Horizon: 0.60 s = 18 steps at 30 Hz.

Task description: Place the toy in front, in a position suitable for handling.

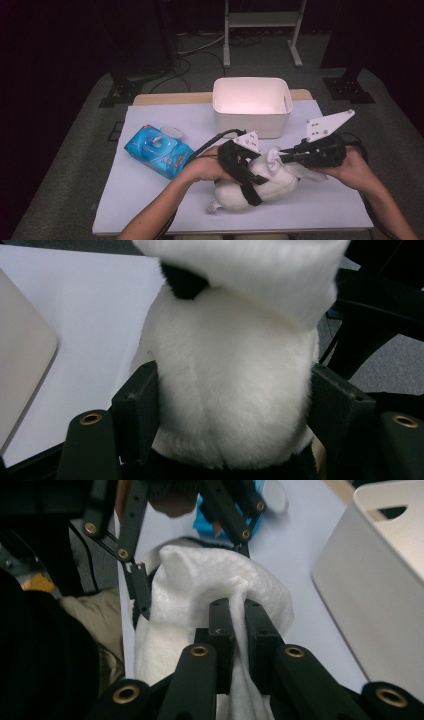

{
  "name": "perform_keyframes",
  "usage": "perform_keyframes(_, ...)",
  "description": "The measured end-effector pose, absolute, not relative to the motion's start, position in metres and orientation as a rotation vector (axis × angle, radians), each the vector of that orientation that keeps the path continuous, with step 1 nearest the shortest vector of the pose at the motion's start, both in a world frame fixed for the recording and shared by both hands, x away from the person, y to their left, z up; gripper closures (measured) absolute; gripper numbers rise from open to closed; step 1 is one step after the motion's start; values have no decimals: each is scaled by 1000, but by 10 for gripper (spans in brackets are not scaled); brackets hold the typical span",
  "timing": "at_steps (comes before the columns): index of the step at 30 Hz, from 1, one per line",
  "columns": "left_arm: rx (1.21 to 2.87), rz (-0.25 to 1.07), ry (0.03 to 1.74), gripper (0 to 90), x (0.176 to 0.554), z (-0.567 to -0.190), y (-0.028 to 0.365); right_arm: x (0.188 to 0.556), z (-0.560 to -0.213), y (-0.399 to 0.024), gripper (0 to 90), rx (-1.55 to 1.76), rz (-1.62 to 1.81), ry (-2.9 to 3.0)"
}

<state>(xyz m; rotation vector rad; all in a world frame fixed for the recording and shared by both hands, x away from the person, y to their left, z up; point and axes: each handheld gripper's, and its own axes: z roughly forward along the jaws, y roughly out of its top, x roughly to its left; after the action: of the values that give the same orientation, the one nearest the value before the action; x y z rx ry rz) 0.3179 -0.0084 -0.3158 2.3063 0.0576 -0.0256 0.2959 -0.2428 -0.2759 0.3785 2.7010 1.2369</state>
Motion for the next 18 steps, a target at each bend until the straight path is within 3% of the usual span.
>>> perform_keyframes(8,2337,-19,84,206,319,-319,-7,300,-290,-248,838,433,1198,2744)
perform_keyframes(18,2360,-16,107,195,318,-327,6,300,-305,-267,839,526,1194,2750)
